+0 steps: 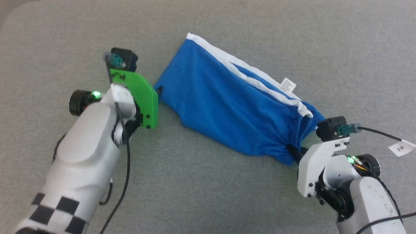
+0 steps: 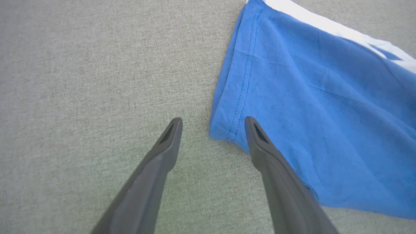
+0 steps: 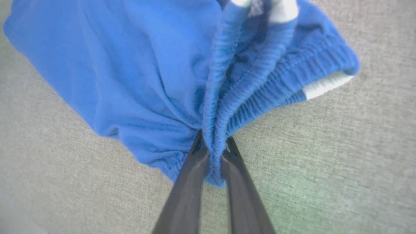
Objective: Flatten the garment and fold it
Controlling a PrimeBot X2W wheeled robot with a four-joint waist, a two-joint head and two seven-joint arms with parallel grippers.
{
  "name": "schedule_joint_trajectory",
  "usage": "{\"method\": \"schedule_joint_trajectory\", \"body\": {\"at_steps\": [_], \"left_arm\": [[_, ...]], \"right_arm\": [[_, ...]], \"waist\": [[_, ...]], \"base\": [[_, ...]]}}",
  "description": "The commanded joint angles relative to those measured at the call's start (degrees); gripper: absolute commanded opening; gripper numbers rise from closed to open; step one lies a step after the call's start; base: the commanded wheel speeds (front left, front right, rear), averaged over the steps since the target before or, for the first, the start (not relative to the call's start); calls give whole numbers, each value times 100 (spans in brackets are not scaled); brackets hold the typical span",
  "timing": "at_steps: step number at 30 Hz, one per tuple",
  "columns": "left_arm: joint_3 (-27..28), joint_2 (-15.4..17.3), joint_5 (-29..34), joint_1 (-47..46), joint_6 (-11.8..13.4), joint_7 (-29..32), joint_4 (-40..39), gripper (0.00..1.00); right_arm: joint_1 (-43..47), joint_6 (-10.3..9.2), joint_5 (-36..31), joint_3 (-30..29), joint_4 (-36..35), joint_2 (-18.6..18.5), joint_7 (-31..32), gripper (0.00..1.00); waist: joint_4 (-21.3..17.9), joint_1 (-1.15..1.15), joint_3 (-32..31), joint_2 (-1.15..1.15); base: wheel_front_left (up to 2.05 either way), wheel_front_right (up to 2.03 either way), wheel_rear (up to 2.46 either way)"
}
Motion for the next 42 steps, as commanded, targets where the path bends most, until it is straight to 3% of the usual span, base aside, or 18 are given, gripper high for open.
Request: {"method": "schedule_joint_trajectory", "body": {"at_steps": [1,13,14,15,19,30,37,42], "left_arm": [[-56,-8,66,-209,-55,158,127,100],[-254,-74,-11,-649,-184,914,812,98],[-262,-109,-71,-612,-203,1023,865,20],[-253,-138,-124,-588,-218,1071,882,0],[-218,-245,-385,-474,-345,1267,900,0],[343,-285,-933,-338,-374,634,561,0],[478,-223,-1194,237,-308,627,117,0],[632,-189,-1424,994,-161,487,-405,0]], "right_arm": [[-95,-8,45,30,-22,8,-12,0],[-167,-8,106,50,-93,8,-94,0],[-168,-8,107,43,-86,8,-105,0],[-170,-8,108,36,-81,8,-113,0],[-179,-8,87,-22,-37,8,-157,0],[-163,-8,145,-246,-54,8,-157,0],[43,-8,18,-365,-270,-1,421,0],[293,-8,46,-334,-431,-281,884,0]], "waist": [[-153,0,196,0],[-392,0,592,0],[-399,0,599,0],[-401,0,605,0],[-371,0,581,0],[-108,0,20,0],[121,0,-520,0],[284,0,-781,0]], "base": [[0,0,0],[0,0,0],[0,0,0],[0,0,0],[0,0,0],[0,0,0],[0,0,0],[0,0,0]]}}
